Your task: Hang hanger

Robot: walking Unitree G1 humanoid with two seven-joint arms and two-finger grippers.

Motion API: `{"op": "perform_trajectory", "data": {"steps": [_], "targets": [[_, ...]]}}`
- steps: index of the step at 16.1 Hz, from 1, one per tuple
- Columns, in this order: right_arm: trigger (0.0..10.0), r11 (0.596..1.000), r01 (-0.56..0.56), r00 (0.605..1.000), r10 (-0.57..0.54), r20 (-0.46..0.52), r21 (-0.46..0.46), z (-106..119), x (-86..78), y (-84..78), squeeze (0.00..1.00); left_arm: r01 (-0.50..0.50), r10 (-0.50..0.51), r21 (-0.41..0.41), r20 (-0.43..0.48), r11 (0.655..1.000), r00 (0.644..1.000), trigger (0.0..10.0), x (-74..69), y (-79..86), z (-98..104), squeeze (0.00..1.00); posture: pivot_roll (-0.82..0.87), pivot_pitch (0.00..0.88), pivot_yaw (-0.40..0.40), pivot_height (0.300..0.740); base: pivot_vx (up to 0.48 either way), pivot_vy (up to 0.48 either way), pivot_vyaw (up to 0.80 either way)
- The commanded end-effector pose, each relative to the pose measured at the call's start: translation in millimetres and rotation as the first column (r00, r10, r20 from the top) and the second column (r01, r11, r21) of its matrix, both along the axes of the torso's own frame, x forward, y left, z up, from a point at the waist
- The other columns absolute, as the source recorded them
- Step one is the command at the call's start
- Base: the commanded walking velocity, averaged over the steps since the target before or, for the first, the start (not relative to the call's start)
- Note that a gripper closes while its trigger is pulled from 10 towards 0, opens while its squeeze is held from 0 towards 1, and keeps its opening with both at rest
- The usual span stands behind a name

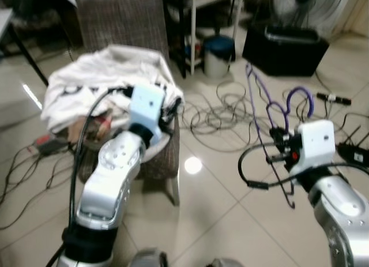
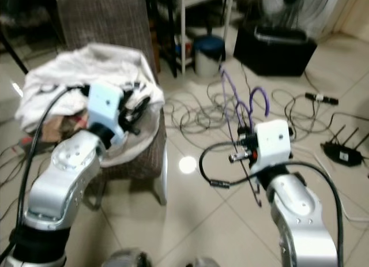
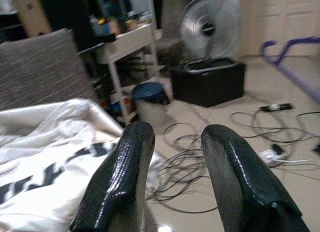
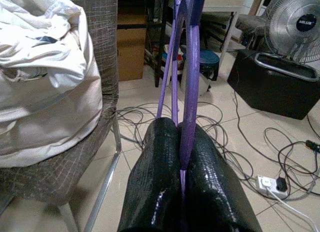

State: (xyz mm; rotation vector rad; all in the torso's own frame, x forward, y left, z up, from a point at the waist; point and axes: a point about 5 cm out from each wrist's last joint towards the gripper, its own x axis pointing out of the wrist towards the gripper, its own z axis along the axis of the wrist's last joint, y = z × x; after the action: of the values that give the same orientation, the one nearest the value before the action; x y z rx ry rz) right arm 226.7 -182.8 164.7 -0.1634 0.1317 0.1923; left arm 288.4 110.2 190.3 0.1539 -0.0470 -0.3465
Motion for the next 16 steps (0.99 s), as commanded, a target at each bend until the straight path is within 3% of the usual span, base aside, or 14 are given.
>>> {"op": "perform_trajectory", "data": {"steps": [1,4,9,13,16], "targets": [[10.0,0.999,-0.047,0.998,0.046,0.029,0.024,7,-0.4,6.2,0.0,-0.043,0.043,0.021,-0.011,0.999,0.999,10.0,0.8,8.5,-2,0.0,-0.12,0.117,0.023,0.74,0.311,0.0,0.0],[10.0,0.984,-0.17,0.985,0.171,0.036,-0.047,11,-2.3,15.6,0.0,-0.108,0.108,0.028,-0.008,0.994,0.994,10.0,1.8,16.2,-1,0.0,-0.12,0.111,0.027,0.74,0.311,0.0,0.0],[10.0,0.951,-0.304,0.951,0.306,0.048,-0.052,12,-6.1,32.6,0.0,-0.194,0.192,0.082,0.023,0.978,0.981,10.0,3.9,32.3,1,0.0,-0.11,0.091,0.03,0.74,0.313,0.0,0.8],[10.0,0.944,-0.324,0.943,0.327,0.066,-0.062,13,-8.2,36.2,0.0,-0.19,0.188,0.083,0.024,0.978,0.982,10.0,4.4,33.9,2,0.0,-0.11,0.087,0.03,0.74,0.312,0.0,0.8],[10.0,0.959,-0.284,0.955,0.285,0.086,-0.024,15,-7.9,30.0,0.0,-0.123,0.122,0.087,0.012,0.989,0.992,10.0,2.5,20.7,0,0.0,-0.11,0.089,0.039,0.74,0.309,0.0,0.0]]}}
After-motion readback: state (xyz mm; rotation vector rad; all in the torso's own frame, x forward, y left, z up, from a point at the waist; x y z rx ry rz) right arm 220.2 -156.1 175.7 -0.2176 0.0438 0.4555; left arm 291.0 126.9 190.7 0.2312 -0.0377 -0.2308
